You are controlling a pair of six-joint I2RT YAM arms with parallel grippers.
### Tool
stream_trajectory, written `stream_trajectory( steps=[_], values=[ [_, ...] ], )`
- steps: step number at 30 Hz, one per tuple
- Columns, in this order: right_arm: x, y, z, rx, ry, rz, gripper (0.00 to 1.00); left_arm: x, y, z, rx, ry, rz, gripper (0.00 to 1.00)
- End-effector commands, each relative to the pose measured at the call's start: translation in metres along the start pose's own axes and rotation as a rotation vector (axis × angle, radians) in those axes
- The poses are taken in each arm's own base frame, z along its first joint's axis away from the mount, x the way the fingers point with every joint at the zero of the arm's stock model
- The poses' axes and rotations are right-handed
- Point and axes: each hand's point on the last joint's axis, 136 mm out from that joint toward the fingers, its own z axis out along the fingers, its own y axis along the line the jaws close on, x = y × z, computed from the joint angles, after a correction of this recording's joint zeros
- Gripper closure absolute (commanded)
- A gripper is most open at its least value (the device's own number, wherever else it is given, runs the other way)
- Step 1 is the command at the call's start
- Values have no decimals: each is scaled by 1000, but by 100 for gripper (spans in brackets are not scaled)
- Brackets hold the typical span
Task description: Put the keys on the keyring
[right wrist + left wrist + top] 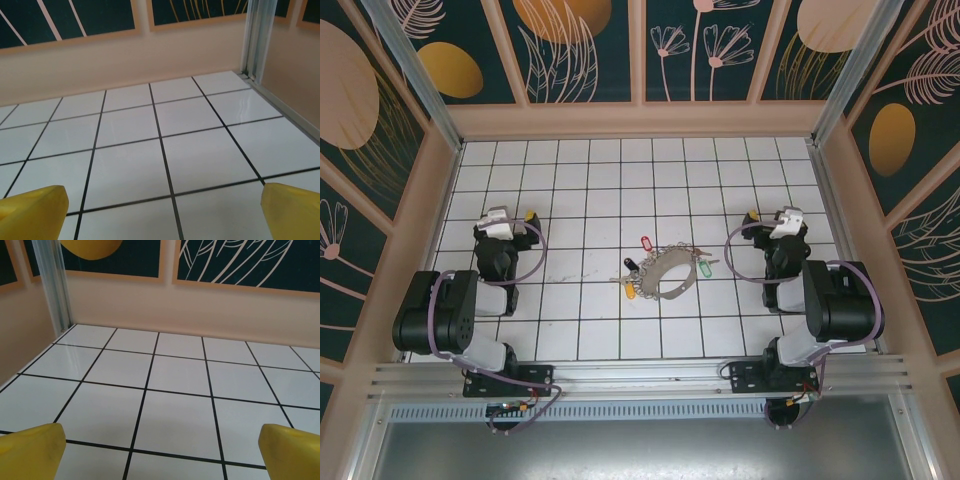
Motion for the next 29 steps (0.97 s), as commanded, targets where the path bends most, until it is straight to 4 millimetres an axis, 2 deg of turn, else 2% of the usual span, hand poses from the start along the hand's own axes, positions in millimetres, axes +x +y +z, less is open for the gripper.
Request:
stream_trajectory(
  steps=[1,29],
  values=[
    [-2,-1,1,-2,1,25,1,-4,4,-1,-30,-16,17,1],
    [-1,3,2,-21,6,13,1,-5,4,-1,-29,-16,16,1]
  ],
)
